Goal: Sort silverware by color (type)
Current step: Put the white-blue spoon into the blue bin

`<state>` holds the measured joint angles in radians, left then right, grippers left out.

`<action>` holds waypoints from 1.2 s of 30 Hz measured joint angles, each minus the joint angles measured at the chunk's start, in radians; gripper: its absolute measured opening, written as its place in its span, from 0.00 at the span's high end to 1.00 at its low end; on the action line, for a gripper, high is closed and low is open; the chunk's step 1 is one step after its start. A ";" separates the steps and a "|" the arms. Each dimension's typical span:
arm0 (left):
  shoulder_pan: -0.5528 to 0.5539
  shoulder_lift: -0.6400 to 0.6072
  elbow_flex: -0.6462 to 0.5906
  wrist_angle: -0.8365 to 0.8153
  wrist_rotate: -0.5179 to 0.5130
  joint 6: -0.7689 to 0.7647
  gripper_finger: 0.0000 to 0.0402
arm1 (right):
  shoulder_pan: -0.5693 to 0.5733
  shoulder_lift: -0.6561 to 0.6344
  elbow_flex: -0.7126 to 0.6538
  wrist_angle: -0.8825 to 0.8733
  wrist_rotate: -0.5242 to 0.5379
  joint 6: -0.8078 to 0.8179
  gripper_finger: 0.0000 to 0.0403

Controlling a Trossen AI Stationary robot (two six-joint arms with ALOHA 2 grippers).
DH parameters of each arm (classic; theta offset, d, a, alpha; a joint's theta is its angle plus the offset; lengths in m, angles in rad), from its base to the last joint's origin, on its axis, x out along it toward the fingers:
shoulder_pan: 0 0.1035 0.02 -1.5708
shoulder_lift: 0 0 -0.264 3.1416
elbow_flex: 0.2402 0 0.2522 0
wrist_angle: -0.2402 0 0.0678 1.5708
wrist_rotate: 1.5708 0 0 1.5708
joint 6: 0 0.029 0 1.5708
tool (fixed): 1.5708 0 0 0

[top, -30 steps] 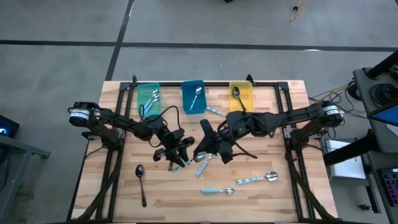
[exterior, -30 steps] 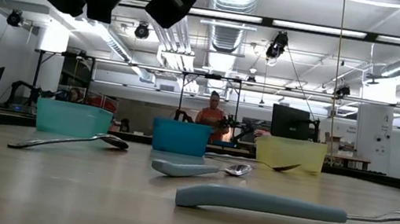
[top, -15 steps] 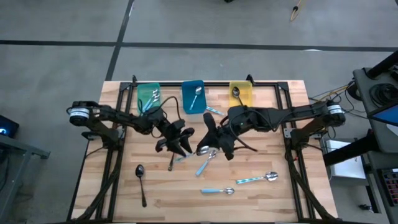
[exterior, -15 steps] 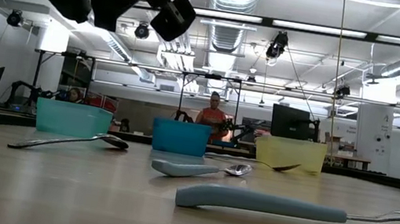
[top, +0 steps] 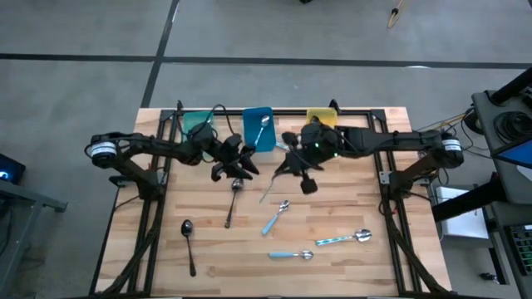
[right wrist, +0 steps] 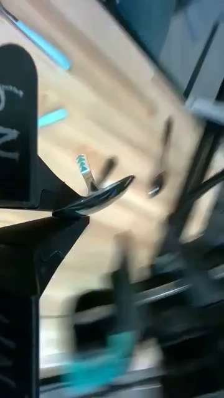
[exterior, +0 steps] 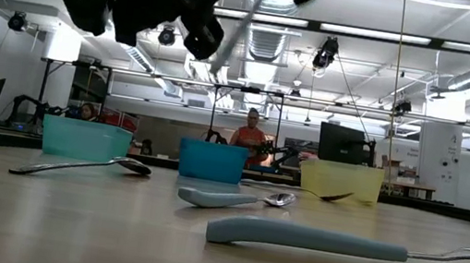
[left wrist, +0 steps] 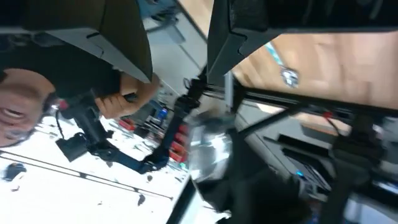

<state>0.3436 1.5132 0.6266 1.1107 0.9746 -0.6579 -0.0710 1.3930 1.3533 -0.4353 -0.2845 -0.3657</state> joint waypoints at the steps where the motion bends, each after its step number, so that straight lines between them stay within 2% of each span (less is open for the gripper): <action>1: 0.015 -0.002 0.000 -0.001 -0.005 0.007 0.68 | -0.016 0.000 0.000 -0.034 0.024 0.036 0.98; 6: 0.070 -0.006 0.059 -0.024 -0.055 0.054 0.69 | -0.084 0.000 0.000 -0.188 0.158 0.207 0.98; 10: 0.071 -0.007 0.157 -0.160 -0.079 0.145 0.69 | -0.131 0.000 0.000 -0.240 0.184 0.316 0.98; 14: 0.058 -0.008 0.296 -0.461 -0.139 0.312 0.70 | -0.164 -0.004 0.000 -0.246 0.184 0.377 0.98; 18: 0.032 -0.012 0.436 -0.894 -0.257 0.531 0.70 | -0.186 -0.020 0.000 -0.246 0.183 0.393 0.98; 20: 0.020 -0.022 0.508 -1.152 -0.364 0.655 0.70 | -0.196 -0.025 0.000 -0.237 0.183 0.406 0.98; 22: -0.001 -0.033 0.571 -1.386 -0.534 0.760 0.70 | -0.209 -0.025 0.000 -0.235 0.183 0.438 0.98; 25: -0.057 -0.057 0.608 -1.584 -0.806 0.831 0.70 | -0.221 -0.015 -0.003 -0.199 0.204 0.497 0.98; 27: -0.091 -0.080 0.593 -1.607 -0.919 0.840 0.70 | -0.225 -0.002 -0.016 -0.135 0.210 0.522 0.98; 30: -0.130 -0.133 0.532 -1.576 -0.993 0.807 0.70 | -0.224 0.016 -0.044 -0.052 0.207 0.547 0.98; 33: -0.178 -0.200 0.425 -1.490 -1.102 0.748 0.70 | -0.219 0.023 -0.086 0.065 0.258 0.591 0.98; 36: -0.231 -0.268 0.298 -1.328 -1.225 0.709 0.70 | -0.214 0.023 -0.152 0.219 0.313 0.643 0.98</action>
<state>0.1130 1.2454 0.9250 -0.2170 -0.2505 0.0514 -0.2846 1.4162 1.2010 -0.2168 0.0288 0.2777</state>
